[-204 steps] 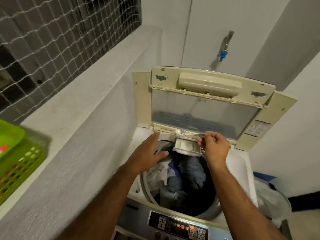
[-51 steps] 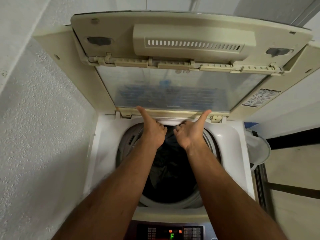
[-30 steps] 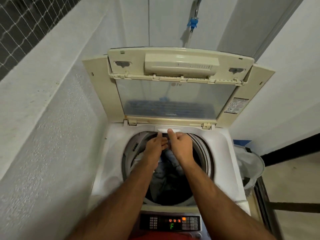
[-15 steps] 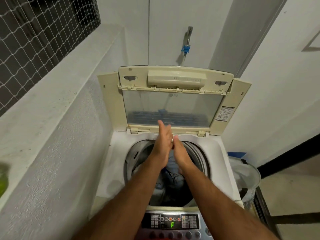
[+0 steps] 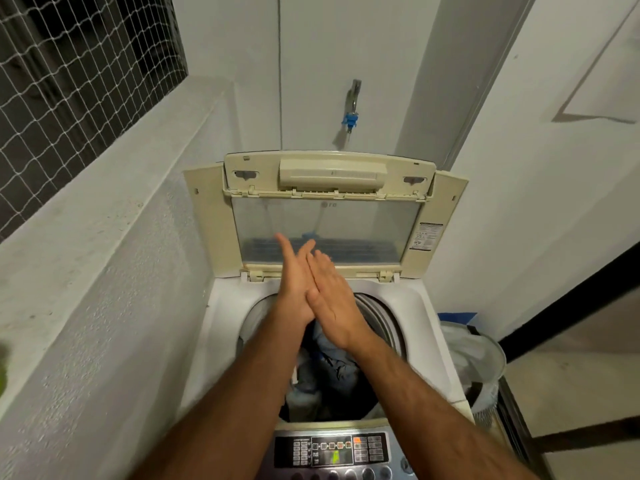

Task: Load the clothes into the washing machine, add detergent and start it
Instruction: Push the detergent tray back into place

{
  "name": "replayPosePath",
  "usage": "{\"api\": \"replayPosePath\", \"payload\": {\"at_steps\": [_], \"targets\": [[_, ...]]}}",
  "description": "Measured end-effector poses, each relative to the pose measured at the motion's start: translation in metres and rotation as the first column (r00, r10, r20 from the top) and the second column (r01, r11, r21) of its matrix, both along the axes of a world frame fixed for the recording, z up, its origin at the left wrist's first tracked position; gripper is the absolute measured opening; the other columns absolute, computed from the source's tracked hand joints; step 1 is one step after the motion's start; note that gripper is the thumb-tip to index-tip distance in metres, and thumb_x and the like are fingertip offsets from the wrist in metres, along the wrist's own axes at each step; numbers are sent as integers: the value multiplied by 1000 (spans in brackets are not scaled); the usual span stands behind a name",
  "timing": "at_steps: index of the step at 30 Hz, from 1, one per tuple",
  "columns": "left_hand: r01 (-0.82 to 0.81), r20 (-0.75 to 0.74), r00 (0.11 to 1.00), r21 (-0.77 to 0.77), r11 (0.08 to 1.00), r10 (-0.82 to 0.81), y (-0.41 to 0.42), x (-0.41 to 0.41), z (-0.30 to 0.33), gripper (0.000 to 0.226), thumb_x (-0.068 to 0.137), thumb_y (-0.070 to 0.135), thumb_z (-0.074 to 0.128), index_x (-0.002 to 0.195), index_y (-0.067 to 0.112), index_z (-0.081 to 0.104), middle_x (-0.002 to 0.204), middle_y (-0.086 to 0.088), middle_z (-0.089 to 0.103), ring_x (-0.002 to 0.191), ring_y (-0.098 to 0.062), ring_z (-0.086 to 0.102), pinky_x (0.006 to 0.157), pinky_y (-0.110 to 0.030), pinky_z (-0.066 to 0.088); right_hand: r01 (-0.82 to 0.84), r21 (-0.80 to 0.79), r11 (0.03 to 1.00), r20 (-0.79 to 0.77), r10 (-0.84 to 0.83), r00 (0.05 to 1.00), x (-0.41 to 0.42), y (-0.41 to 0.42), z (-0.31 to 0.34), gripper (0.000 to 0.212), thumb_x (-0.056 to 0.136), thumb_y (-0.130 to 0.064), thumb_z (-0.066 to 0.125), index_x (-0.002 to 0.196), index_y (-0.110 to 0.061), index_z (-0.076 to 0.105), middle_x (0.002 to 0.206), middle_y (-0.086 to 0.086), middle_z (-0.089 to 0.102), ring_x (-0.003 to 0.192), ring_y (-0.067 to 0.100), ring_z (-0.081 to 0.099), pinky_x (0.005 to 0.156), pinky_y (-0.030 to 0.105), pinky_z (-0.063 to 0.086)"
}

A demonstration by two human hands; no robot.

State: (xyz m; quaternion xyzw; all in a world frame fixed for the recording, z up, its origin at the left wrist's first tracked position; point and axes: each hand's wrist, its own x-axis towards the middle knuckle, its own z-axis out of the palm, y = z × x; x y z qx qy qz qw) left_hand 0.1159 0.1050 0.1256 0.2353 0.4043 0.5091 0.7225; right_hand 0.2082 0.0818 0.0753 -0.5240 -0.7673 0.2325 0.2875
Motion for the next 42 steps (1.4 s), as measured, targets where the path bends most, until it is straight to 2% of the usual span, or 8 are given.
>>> {"api": "replayPosePath", "payload": {"at_steps": [3, 6, 11, 14, 19, 24, 34, 42], "targets": [[16, 18, 1000, 117, 993, -18, 6, -11, 22, 88, 85, 77, 14, 148, 18, 32, 154, -13, 29, 141, -29, 31, 115, -51, 25, 72, -53, 996, 95, -66, 993, 18, 5, 9, 90, 84, -81, 8, 155, -26, 22, 164, 4, 16, 152, 20, 8, 121, 48, 14], [11, -306, 944, 397, 918, 121, 16, -17, 50, 71, 89, 66, 35, 138, 17, 48, 141, -4, 50, 130, -18, 48, 108, -41, 39, 265, 160, 951, -11, -266, 964, 28, 21, 54, 77, 90, -69, 25, 134, -14, 56, 140, 9, 53, 132, 24, 46, 109, 44, 36], [100, -550, 402, 821, 562, 732, 55, -33, 103, 29, 92, 35, 57, 113, 19, 68, 112, 5, 69, 103, -4, 60, 89, -20, 47, 414, 487, 769, -101, -421, 902, 42, 68, 141, 43, 93, -48, 52, 118, -14, 63, 118, 5, 62, 110, 19, 54, 95, 36, 45], [301, -651, 153, 747, 593, 743, 91, -44, 120, 42, 94, 43, 49, 128, 19, 58, 129, 1, 61, 119, -15, 53, 100, -33, 43, 367, 463, 807, 49, -436, 899, 50, 102, 168, 53, 95, -48, 48, 135, -14, 52, 138, 8, 53, 128, 24, 45, 108, 41, 37], [554, -876, -176, 288, 781, 448, 137, -61, 104, 61, 96, 57, 29, 139, 17, 44, 142, -8, 49, 131, -26, 42, 113, -48, 23, 253, 266, 930, 387, -343, 856, 59, 139, 152, 55, 100, -52, 31, 138, -16, 48, 137, 9, 55, 128, 26, 45, 110, 47, 27], [475, -745, -231, 475, 741, 626, 127, -53, 89, 57, 93, 60, 32, 110, 15, 62, 106, -8, 66, 99, -28, 56, 94, -41, 37, 347, 450, 823, 288, -502, 816, 50, 142, 140, 51, 96, -53, 31, 103, -15, 64, 98, 7, 63, 93, 27, 56, 90, 42, 39], [488, -732, -411, 328, 809, 544, 107, -49, 91, 81, 87, 77, 19, 104, 16, 69, 83, -4, 67, 75, -22, 55, 73, -35, 40, 398, 442, 804, 379, -570, 729, 48, 121, 139, 77, 87, -79, 23, 87, -18, 70, 72, 0, 63, 70, 20, 58, 80, 39, 50], [547, -762, -478, 132, 827, 438, 73, -50, 98, 92, 76, 88, 9, 73, 16, 66, 67, -2, 60, 70, -23, 57, 63, -33, 39, 290, 423, 858, 526, -494, 693, 53, 81, 136, 93, 77, -90, 11, 76, -15, 66, 65, 2, 61, 63, 21, 58, 59, 29, 43]]}}
